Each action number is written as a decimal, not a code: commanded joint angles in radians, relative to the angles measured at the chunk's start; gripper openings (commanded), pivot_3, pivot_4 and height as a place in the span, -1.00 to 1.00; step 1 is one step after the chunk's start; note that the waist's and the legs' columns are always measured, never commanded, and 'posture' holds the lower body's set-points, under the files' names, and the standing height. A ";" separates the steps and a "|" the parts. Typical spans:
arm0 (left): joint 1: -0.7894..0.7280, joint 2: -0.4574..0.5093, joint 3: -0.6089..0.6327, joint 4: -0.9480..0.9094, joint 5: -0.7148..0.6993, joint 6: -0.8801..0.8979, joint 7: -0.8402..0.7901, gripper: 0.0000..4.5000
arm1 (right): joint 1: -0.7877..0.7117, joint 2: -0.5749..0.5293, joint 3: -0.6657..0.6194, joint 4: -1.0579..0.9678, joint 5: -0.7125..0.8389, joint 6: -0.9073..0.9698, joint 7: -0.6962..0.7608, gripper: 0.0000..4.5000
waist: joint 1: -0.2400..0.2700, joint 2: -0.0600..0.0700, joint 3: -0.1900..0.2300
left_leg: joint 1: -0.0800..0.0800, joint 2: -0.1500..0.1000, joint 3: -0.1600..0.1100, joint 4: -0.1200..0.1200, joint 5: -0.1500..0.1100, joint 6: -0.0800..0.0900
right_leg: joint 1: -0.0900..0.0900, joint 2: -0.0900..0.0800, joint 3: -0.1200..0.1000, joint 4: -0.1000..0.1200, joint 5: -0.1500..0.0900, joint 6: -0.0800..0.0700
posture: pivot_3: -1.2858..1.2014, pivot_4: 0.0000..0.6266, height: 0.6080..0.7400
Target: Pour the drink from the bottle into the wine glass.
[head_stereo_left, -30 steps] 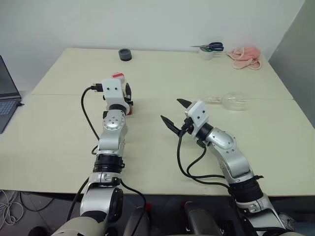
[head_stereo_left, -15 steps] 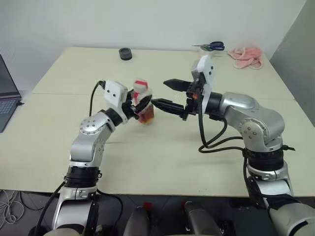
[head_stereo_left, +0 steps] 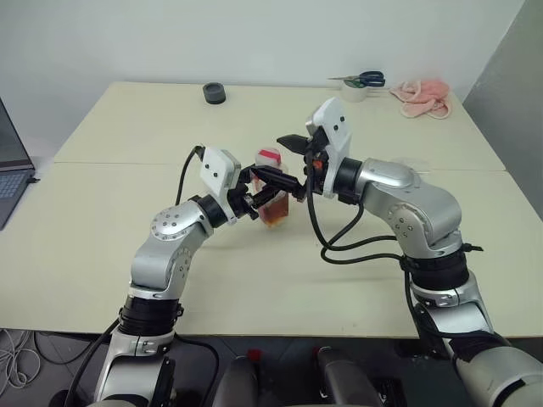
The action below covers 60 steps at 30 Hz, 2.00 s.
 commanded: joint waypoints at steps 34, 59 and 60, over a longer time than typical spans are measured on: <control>0.009 0.025 -0.030 -0.137 -0.078 0.070 -0.081 -0.13 | -0.130 -0.115 0.058 0.298 0.041 -0.302 0.743 -0.16 | -0.008 0.001 0.001 | 0.001 0.002 0.001 0.000 0.000 0.000 | 0.000 0.003 0.001 0.000 0.000 0.000 | 0.03 -0.52 1.00; -0.041 0.008 -0.040 -0.021 -0.039 0.010 -0.091 -0.14 | 0.004 -0.137 -0.080 -0.091 0.054 -0.016 0.282 1.00 | 0.001 0.001 0.001 | 0.000 0.001 0.000 0.000 0.000 0.000 | 0.000 0.001 0.001 -0.001 0.001 -0.002 | 0.03 -0.52 1.00; -0.043 0.007 -0.040 -0.017 -0.037 0.006 -0.092 -0.14 | 0.017 -0.134 -0.081 -0.113 0.057 0.004 0.256 1.00 | 0.001 0.001 0.001 | -0.001 0.001 0.000 0.000 0.000 0.000 | -0.001 0.001 0.001 -0.001 0.001 -0.002 | 0.03 -0.52 1.00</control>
